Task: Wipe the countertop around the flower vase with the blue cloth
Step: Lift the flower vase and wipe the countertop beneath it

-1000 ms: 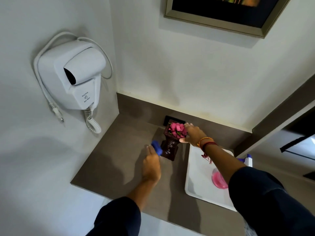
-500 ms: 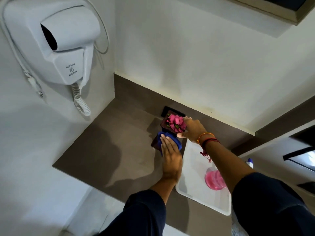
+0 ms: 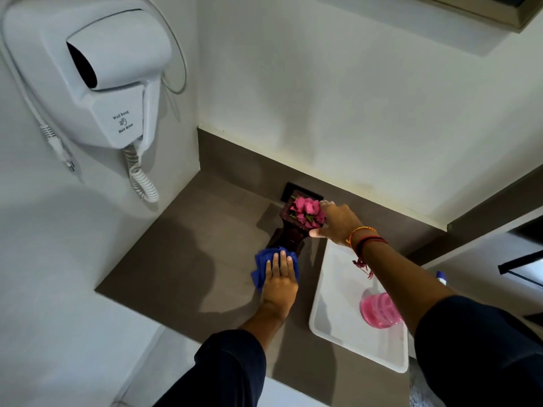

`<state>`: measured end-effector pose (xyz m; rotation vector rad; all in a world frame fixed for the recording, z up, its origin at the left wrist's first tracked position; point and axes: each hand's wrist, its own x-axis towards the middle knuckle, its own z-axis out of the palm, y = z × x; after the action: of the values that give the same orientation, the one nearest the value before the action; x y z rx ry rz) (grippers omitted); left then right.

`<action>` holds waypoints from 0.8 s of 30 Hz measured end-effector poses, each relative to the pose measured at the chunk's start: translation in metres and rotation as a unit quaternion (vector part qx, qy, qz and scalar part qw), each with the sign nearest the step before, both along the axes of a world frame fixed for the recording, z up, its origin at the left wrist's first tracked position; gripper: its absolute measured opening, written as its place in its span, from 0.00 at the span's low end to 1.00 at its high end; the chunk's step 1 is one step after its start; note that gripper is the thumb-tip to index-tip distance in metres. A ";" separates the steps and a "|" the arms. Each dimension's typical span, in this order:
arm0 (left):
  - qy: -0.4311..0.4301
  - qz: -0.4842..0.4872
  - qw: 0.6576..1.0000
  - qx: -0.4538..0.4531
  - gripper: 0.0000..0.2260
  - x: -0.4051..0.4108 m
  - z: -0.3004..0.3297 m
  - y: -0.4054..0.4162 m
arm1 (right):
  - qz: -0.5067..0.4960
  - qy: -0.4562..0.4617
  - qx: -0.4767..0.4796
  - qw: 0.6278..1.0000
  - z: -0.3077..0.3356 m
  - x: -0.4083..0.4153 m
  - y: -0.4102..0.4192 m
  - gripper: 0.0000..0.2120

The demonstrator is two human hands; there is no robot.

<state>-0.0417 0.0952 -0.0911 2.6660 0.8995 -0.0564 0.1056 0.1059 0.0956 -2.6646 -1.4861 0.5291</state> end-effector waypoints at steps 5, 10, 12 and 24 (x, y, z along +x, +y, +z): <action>0.104 -0.030 0.993 0.038 0.27 -0.009 0.004 0.009 | -0.007 0.009 -0.011 1.000 0.001 -0.002 0.002 0.30; 0.049 0.002 0.998 -0.027 0.24 -0.026 0.025 0.027 | -0.016 0.012 -0.012 1.000 0.006 -0.009 0.002 0.30; -0.086 0.148 0.980 -0.102 0.17 -0.030 0.042 0.029 | -0.019 0.012 -0.015 1.000 0.008 -0.011 0.004 0.30; -0.280 0.166 0.944 -0.059 0.33 0.012 0.063 -0.007 | -0.013 -0.004 -0.006 1.000 0.003 -0.004 0.003 0.30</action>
<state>-0.0296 0.0880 -0.0281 2.1901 1.0767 0.6674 0.1012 0.1093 0.0982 -2.6940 -1.4532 0.5279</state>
